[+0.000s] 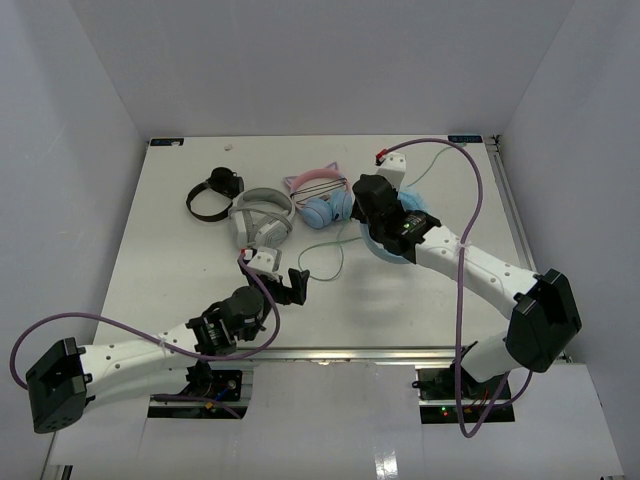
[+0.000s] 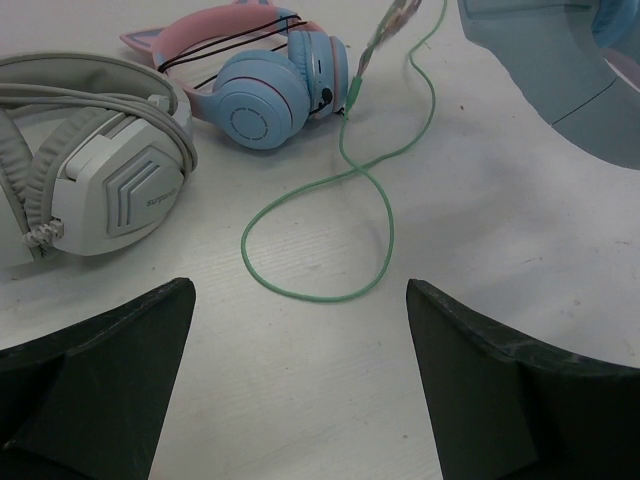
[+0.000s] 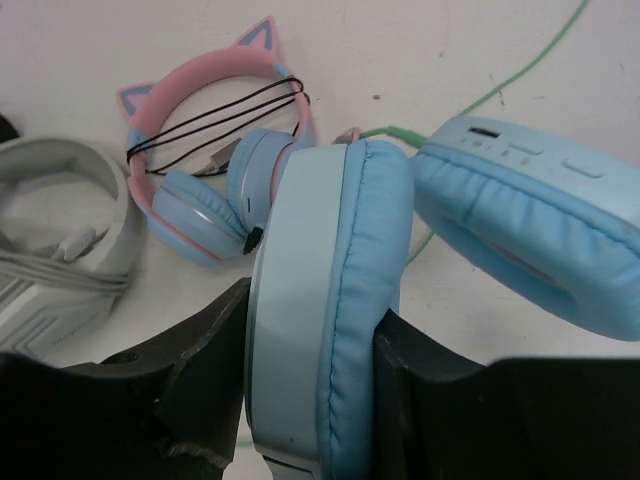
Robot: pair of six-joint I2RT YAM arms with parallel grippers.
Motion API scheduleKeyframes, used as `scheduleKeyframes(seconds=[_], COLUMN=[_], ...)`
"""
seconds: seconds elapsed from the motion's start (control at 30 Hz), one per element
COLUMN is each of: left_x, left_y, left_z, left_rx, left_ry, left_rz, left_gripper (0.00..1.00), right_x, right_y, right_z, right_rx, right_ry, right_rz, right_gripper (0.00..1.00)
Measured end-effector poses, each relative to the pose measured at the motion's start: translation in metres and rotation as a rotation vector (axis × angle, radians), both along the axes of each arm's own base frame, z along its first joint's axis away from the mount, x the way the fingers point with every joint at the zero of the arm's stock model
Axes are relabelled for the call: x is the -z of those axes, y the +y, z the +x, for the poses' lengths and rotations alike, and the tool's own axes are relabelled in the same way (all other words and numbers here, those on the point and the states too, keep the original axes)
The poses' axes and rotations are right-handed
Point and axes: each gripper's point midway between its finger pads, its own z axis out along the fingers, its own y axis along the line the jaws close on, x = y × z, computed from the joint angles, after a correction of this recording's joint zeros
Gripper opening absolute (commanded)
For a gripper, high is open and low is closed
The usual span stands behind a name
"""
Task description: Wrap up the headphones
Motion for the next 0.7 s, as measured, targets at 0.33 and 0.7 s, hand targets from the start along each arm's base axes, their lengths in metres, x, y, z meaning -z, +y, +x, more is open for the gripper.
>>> scheduleKeyframes(seconds=[0.33, 0.7], left_x=[-0.024, -0.024], left_y=[-0.002, -0.005], left_z=[-0.005, -0.007], left_rx=[0.031, 0.048], left_ry=[-0.029, -0.027], left_rz=[-0.098, -0.104], left_gripper=[0.98, 0.98], right_x=[0.000, 0.057], right_y=[-0.003, -0.033], right_z=[-0.009, 0.015], right_rx=[-0.177, 0.107], right_ry=[0.015, 0.120], right_rz=[-0.103, -0.083], right_gripper=[0.08, 0.08])
